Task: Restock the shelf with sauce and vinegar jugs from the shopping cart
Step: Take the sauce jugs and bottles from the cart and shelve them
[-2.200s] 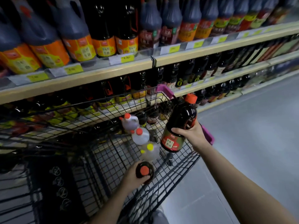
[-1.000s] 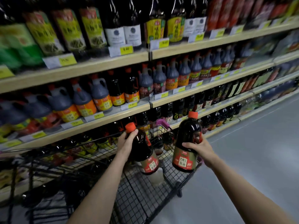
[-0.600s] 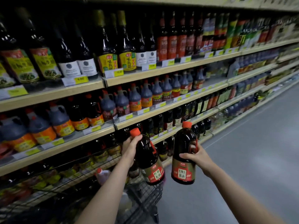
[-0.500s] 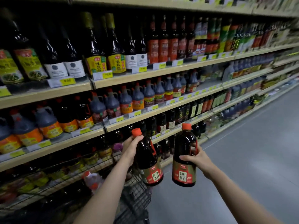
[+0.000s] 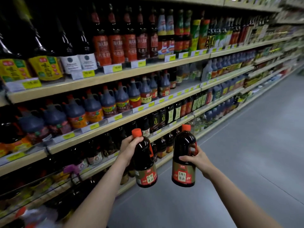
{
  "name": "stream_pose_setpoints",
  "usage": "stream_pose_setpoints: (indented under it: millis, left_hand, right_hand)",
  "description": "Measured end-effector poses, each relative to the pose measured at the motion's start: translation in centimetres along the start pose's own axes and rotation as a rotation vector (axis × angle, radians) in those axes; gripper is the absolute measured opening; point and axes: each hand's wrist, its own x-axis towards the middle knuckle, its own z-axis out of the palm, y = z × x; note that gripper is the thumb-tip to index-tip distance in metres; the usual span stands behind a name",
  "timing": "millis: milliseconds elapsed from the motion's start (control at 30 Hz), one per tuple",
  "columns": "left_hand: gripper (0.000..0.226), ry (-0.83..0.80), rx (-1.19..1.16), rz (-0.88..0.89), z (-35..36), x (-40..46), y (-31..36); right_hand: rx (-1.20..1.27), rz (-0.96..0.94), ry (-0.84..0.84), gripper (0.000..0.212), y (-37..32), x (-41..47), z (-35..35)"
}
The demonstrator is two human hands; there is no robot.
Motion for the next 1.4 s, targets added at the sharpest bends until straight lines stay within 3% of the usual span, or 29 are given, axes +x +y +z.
stream_pose_setpoints:
  millis: [200,367,567,1000,1200,1333,1400]
  left_hand:
    - [0.028,-0.077,0.016,-0.025,7.4,9.5,1.3]
    - [0.018,-0.147,0.027,-0.052,13.8,16.3,3.8]
    - [0.014,-0.172,0.042,-0.049,21.6,22.9,4.6]
    - [0.014,0.141,-0.073,-0.057,37.5,34.7,7.9]
    - [0.012,0.228,-0.138,-0.076,40.0,40.4,8.1]
    - [0.047,0.290,-0.163,-0.089,40.3,44.1,8.3]
    - [0.043,0.314,-0.156,-0.100,40.5,45.7,8.5]
  right_hand:
    - [-0.020,0.004,0.054,0.095,-1.6,7.6,-6.9]
    - [0.001,0.012,0.068,0.086,-4.0,13.1,-12.4]
    - [-0.012,0.016,0.088,0.089,-5.0,20.6,-20.2]
    - [-0.076,-0.037,-0.108,0.091,-10.6,37.2,-37.4]
    - [-0.032,0.000,-0.173,0.072,-11.9,46.0,-40.0]
    - [-0.035,-0.009,-0.217,0.054,-12.9,50.8,-40.0]
    - [-0.029,-0.008,-0.254,0.055,-13.4,53.0,-40.0]
